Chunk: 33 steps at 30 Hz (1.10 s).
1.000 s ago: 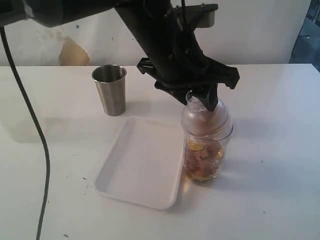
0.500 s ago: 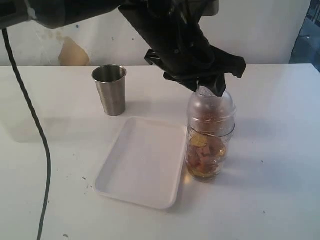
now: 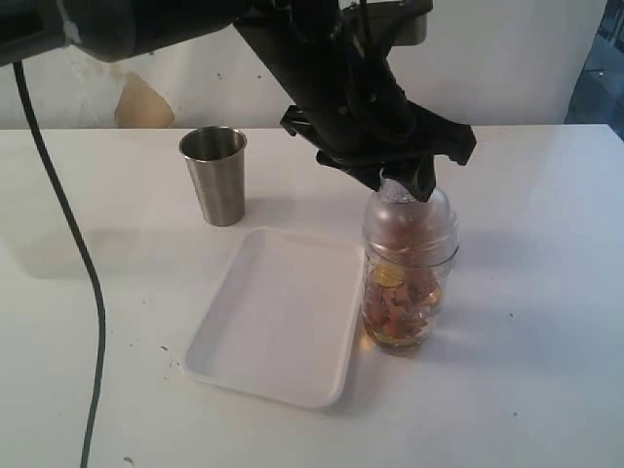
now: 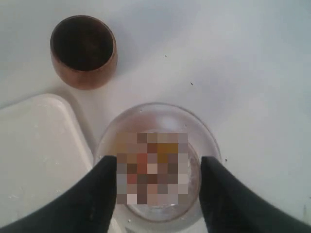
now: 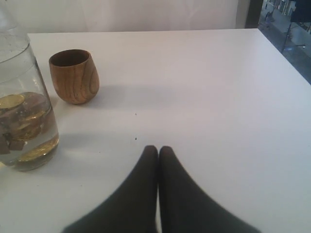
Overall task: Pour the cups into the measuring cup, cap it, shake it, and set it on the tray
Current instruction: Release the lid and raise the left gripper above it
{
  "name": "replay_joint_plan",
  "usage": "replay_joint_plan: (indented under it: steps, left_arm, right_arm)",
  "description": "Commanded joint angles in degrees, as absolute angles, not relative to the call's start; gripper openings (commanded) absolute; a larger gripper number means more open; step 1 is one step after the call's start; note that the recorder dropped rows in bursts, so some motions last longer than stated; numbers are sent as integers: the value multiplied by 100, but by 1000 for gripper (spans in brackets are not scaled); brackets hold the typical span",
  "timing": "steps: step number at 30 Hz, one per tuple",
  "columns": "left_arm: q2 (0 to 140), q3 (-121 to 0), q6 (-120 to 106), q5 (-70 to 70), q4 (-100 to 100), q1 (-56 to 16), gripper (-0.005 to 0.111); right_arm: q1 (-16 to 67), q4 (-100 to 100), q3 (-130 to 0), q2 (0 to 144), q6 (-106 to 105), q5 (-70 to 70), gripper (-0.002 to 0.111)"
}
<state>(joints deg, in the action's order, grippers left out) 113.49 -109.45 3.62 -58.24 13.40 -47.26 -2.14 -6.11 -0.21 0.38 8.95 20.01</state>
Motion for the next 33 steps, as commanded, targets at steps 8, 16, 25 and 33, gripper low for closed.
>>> replay_joint_plan:
  steps: [8, 16, 25, 33]
  left_arm:
    - [11347, -10982, 352, -5841, 1584, -4745, 65]
    - [11326, -10982, 137, -5754, 1875, -4745, 77]
    - [11326, -11010, 0, -5749, 1875, -4745, 77]
    - [11326, -11413, -175, -5771, 1824, -4745, 77]
  right_arm:
    - [-239, -604, 0, 0, 876, 2006, 0]
    - [-239, -604, 0, 0, 876, 2006, 0]
    - [-239, -604, 0, 0, 876, 2006, 0]
    - [-239, -604, 0, 0, 876, 2006, 0]
